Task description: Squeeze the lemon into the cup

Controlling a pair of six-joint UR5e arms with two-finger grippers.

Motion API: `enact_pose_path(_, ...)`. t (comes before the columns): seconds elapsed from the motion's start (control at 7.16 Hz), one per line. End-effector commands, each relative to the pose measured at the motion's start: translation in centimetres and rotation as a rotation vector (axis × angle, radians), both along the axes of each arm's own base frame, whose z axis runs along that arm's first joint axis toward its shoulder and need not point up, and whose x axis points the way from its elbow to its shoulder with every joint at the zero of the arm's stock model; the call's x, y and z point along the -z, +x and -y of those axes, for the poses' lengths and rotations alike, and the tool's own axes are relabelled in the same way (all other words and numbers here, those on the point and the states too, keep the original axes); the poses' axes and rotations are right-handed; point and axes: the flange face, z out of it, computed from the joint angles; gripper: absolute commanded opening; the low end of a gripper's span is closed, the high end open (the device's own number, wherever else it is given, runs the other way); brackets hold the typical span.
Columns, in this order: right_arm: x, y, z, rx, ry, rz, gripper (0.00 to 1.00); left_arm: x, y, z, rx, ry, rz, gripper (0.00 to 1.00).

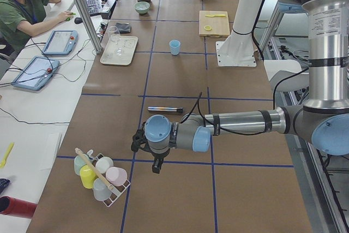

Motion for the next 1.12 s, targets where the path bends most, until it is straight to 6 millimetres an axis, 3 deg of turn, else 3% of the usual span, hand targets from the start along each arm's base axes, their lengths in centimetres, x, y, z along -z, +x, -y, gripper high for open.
enact_pose_path(0.0, -0.1, 0.0, 0.3, -0.001, -0.002, -0.001, 1.00, 1.7, -0.5, 0.6, 0.007, 0.036, 0.064, 1.00)
enact_pose_path(0.14, -0.1, 0.0, 0.4, -0.001, 0.000, -0.001, 1.00, 2.8, -0.6, 0.5, -0.007, 0.036, 0.069, 1.00)
enact_pose_path(0.42, 0.0, 0.0, 0.4, -0.001, 0.003, -0.001, 1.00, 1.9, -2.7, -0.8, -0.029, 0.055, 0.073, 1.00)
enact_pose_path(0.84, 0.1, 0.0, 0.4, 0.000, 0.006, -0.001, 1.00, 3.8, -2.9, 0.2, -0.026, 0.103, 0.068, 1.00)
enact_pose_path(0.98, 0.0, 0.0, 0.4, 0.000, 0.004, -0.002, 1.00, 3.2, -2.9, 0.0, -0.026, 0.092, 0.073, 1.00)
